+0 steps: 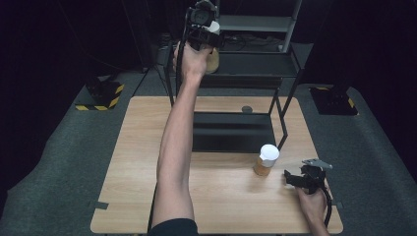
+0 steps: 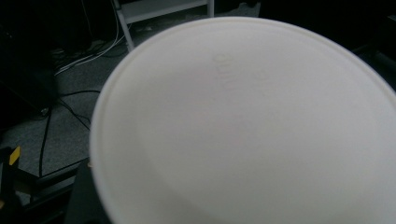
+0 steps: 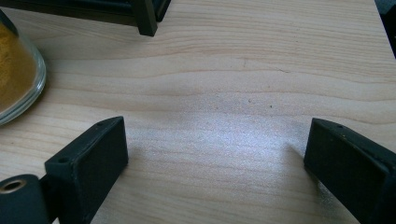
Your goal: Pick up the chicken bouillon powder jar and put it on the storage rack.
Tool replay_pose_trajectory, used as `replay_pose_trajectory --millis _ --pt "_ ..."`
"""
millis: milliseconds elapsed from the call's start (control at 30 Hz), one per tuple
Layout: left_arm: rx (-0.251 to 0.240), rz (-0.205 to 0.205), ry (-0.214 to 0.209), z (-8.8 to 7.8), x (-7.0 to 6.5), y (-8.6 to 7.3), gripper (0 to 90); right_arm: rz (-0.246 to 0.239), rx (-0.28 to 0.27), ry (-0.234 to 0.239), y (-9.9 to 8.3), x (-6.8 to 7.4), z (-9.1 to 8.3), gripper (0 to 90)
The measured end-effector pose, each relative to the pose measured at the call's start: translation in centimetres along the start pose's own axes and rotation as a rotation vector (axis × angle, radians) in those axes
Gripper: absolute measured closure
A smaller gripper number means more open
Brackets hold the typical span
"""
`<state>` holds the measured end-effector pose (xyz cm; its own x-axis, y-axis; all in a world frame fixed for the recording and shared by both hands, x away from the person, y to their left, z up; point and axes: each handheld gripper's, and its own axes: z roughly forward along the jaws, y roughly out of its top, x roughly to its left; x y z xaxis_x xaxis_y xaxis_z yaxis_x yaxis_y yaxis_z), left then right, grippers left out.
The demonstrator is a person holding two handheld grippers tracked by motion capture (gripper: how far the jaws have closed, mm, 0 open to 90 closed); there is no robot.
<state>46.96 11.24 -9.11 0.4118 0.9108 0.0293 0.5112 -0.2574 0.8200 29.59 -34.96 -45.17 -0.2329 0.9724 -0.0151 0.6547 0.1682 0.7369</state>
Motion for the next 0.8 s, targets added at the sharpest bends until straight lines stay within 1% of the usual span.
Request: replay_pose_trajectory --millis 267,333,400,433,500,567,733,800 --pt "0.005 0.004 -0.022 0.0 0.5 0.0 34.8 0.001 0.000 -0.001 0.0 0.0 0.0 5.4" --pt "0.009 -0.006 -0.036 0.1 0.8 0.0 33.7 0.001 0.000 -0.001 0.0 0.0 0.0 5.4" --pt "0.003 -0.018 -0.061 0.1 1.3 -0.3 28.0 0.001 0.000 -0.001 0.0 0.0 0.0 5.4" --pt "0.005 -0.020 -0.065 0.2 1.4 -0.3 24.0 0.001 0.000 -0.001 0.0 0.0 0.0 5.4" --pt "0.006 -0.013 -0.057 0.1 1.1 -0.4 16.7 0.001 0.000 0.000 0.0 0.0 0.0 5.4" --pt "-0.002 -0.003 -0.056 0.0 1.0 -0.7 12.1 0.001 0.000 0.000 0.0 0.0 0.0 5.4" --pt "-0.009 0.011 -0.036 -0.6 0.4 -1.3 5.1 0.001 0.000 -0.001 0.0 0.0 0.0 5.4" --pt "-0.009 0.015 -0.039 -0.9 0.4 -1.6 3.6 0.001 0.000 -0.001 0.0 0.0 0.0 5.4"
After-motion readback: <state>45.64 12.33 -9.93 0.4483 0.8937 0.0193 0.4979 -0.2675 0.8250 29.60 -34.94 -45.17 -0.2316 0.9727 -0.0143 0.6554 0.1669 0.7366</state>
